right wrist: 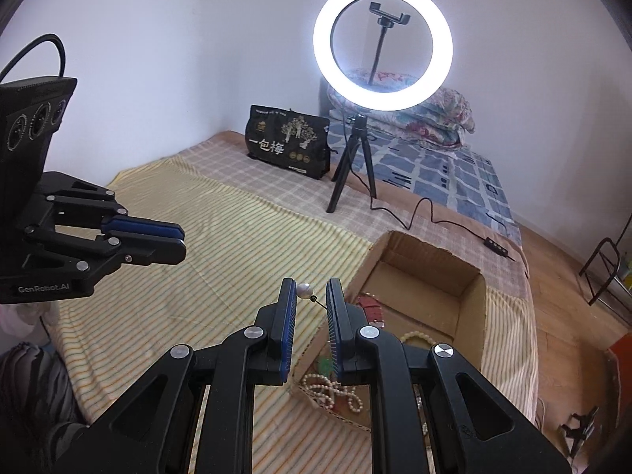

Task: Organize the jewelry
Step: 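Carry the pearl stud with the left tool into the box while the right tool carries its stud there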

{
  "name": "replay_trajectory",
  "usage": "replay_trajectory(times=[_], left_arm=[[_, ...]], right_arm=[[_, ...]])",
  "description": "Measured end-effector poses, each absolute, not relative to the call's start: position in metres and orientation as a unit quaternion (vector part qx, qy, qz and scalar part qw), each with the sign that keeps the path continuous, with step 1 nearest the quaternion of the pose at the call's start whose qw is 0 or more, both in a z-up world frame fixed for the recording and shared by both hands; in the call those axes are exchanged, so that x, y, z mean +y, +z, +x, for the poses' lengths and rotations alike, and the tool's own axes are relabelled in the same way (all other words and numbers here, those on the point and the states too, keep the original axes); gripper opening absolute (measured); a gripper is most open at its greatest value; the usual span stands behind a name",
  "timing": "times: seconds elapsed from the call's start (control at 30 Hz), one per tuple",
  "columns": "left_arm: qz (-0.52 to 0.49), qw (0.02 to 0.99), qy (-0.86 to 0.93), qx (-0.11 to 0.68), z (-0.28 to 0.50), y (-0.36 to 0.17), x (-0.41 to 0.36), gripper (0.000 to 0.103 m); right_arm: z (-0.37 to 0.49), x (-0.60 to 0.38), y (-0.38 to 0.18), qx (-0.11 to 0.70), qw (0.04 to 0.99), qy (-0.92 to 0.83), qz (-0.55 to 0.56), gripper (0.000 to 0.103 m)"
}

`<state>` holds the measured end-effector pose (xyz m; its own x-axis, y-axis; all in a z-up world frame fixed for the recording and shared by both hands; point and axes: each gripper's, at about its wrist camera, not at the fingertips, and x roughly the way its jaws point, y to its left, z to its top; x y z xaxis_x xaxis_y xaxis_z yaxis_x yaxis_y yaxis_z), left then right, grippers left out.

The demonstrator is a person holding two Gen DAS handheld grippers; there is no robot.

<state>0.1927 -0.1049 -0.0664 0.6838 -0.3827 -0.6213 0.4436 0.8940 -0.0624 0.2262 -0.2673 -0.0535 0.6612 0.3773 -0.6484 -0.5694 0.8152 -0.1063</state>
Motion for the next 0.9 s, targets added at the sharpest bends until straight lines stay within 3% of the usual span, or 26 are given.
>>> replay_trajectory(times=[0.9], left_arm=[[0.043,0.89,-0.288,0.351,0.255,-0.077,-0.2,0.006]], right_arm=[[0.315,-0.368,-0.071,0.347,0.919,0.182,-0.052,0.014]])
